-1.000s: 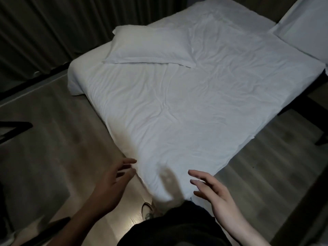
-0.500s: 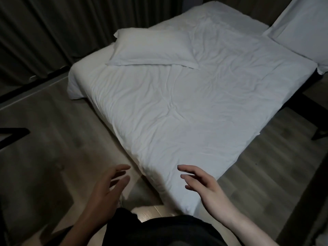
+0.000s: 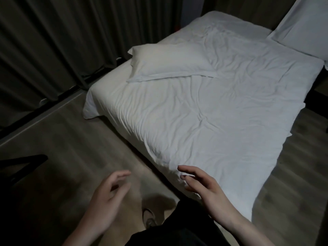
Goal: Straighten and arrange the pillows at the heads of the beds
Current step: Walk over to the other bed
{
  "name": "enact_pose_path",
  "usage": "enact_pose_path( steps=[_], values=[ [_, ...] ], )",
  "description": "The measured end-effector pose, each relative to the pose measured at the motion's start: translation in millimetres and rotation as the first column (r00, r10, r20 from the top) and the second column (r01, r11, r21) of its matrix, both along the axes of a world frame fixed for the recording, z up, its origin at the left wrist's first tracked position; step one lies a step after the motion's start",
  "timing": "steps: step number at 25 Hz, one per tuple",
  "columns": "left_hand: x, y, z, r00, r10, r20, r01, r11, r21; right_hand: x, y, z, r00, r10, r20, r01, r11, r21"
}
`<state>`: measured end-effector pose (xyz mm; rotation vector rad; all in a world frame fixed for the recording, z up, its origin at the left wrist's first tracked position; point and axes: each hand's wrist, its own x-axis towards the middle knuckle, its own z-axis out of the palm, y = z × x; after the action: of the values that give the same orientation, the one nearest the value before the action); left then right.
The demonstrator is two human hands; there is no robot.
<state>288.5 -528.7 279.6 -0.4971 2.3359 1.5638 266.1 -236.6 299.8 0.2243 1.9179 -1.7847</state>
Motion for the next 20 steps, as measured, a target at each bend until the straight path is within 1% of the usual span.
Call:
enact_pose_path(
  steps=[3,6,8,10,12,15,20],
  values=[
    [-47,-24,8,0.988,-0.087,-0.129,0.089,0.996,0.011,-6,-19,-6,0.996,-0.091,0.001,0.091,0.996,0.020],
    [-102,-35,11,0.959,-0.183,-0.218,0.190,0.982,0.012,-23,-36,-13,0.985,-0.173,0.016,0.172,0.984,0.042],
    [-136,-45,9,0.943,-0.231,-0.238,0.237,0.971,-0.003,-45,-53,-21,0.980,-0.194,0.037,0.193,0.980,0.047],
    [-167,-62,2,0.942,-0.254,-0.220,0.257,0.966,-0.017,-81,-74,-30,0.980,-0.195,0.047,0.193,0.980,0.047],
    [-197,-87,-5,0.951,-0.248,-0.186,0.245,0.969,-0.041,-125,-101,-35,0.981,-0.189,0.049,0.186,0.981,0.050],
    [-238,-128,1,0.972,-0.192,-0.133,0.185,0.981,-0.061,-194,-141,-30,0.988,-0.149,0.050,0.146,0.988,0.048],
    [-316,-185,9,0.971,-0.136,-0.198,0.117,0.988,-0.102,-312,-194,-14,0.996,-0.081,-0.032,0.083,0.995,0.052]
  ],
)
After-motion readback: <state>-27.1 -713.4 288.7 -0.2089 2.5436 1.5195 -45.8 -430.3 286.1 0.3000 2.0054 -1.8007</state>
